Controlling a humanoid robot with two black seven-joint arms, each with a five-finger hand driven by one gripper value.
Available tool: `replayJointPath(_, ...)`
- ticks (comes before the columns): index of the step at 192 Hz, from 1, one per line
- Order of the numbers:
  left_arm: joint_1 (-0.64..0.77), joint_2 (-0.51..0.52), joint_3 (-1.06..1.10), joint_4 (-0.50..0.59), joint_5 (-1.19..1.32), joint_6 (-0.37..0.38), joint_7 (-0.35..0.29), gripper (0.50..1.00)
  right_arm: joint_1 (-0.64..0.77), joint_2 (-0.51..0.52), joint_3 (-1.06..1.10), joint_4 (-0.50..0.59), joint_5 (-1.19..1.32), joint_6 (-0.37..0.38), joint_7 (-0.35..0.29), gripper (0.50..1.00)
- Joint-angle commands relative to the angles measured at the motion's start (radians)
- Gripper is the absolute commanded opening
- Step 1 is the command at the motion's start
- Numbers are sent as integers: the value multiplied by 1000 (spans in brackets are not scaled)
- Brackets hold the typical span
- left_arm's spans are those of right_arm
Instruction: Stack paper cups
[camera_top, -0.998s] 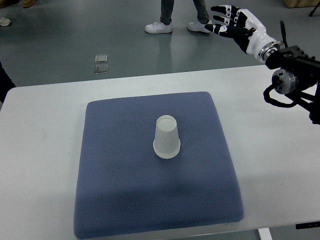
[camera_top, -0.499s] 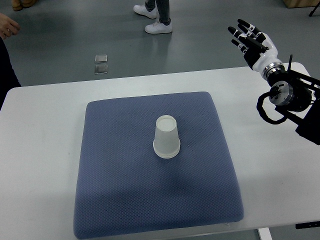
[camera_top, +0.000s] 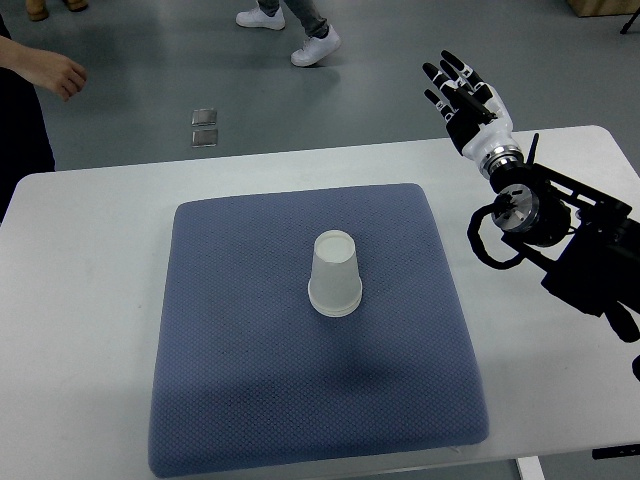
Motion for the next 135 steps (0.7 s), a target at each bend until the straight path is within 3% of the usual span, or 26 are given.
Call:
replayJointPath(1, 0, 0, 0, 0, 0, 0, 0, 1000, -4, -1, 1, -5, -33, 1, 4, 907)
replayJointPath(135, 0, 0, 1, 0, 0, 0, 0, 1000, -3, -2, 0, -33, -60, -12, 6, 907)
